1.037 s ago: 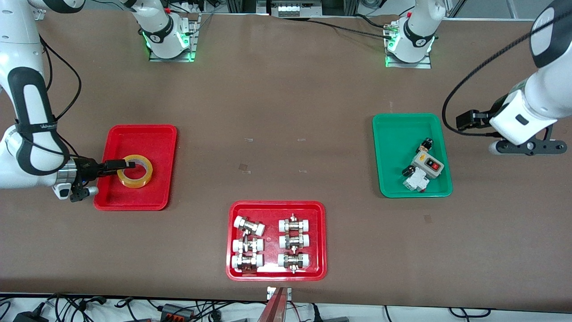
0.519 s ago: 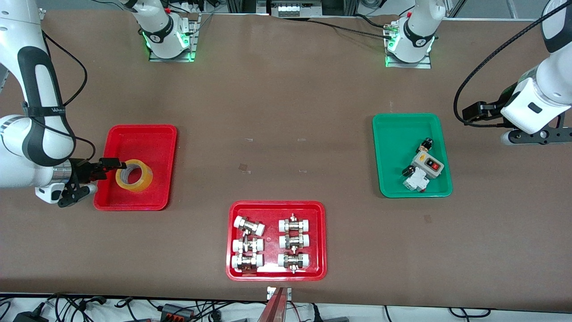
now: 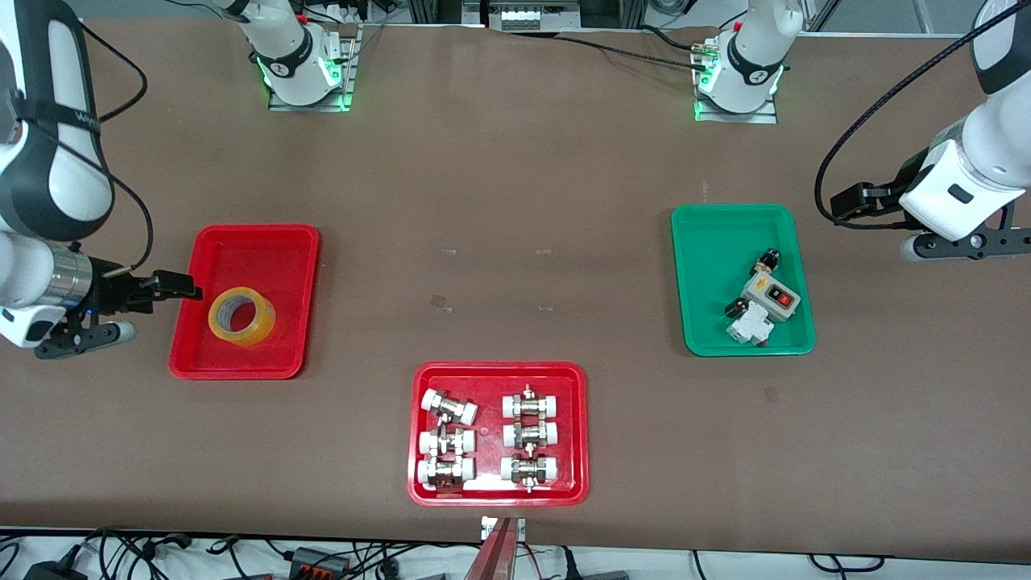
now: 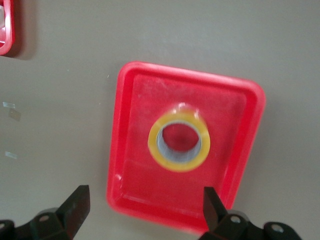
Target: Left arm passes tape to right arm into tray
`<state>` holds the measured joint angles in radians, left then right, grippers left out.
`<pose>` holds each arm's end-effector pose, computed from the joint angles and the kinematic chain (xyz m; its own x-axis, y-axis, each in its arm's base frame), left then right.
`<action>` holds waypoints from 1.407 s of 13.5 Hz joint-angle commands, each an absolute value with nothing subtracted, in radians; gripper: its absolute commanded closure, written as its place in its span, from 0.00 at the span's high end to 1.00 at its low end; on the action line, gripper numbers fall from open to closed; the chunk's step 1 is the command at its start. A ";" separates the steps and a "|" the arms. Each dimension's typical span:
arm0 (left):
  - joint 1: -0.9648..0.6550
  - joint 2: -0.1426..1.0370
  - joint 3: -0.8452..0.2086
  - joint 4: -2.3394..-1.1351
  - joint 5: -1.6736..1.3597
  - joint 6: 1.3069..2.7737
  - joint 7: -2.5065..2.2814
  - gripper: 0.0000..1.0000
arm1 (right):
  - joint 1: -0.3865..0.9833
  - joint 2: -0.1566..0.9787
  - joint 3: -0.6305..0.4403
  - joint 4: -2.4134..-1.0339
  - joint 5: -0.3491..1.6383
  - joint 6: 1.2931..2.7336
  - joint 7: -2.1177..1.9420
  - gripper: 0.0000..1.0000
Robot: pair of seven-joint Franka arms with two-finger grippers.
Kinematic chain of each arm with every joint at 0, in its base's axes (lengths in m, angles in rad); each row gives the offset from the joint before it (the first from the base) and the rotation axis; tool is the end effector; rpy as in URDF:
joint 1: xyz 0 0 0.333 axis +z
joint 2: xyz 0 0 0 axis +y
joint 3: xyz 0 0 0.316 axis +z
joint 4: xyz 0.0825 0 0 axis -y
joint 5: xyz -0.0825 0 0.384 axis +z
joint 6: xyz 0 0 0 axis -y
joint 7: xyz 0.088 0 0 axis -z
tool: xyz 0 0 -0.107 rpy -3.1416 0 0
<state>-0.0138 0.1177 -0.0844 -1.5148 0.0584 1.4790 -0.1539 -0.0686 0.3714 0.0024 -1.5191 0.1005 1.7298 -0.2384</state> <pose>0.5760 -0.0473 0.5769 0.9878 0.0609 -0.1432 0.0511 -0.9962 -0.0712 0.6511 -0.0341 0.4359 0.9788 0.1551 -0.1335 0.1376 -0.9817 -0.1314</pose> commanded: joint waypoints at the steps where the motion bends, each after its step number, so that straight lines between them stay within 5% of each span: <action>1: -0.003 0.089 -0.095 -1.536 0.044 1.491 -0.164 1.00 | -0.045 0.377 0.008 -1.358 0.060 1.544 -0.102 1.00; 9: -0.005 0.091 -0.095 -1.531 0.046 1.493 -0.163 1.00 | -0.048 0.376 -0.002 -1.170 -0.003 1.498 -0.033 1.00; 19: -0.009 0.091 -0.097 -1.531 0.044 1.493 -0.163 1.00 | 0.025 0.244 -0.075 -1.364 -0.017 1.697 -0.018 1.00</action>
<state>-0.0138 0.1135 -0.0909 -1.5148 0.0584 1.4864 -0.1540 -0.0137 0.2959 -0.0430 -1.2993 -0.0012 1.6729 -0.0392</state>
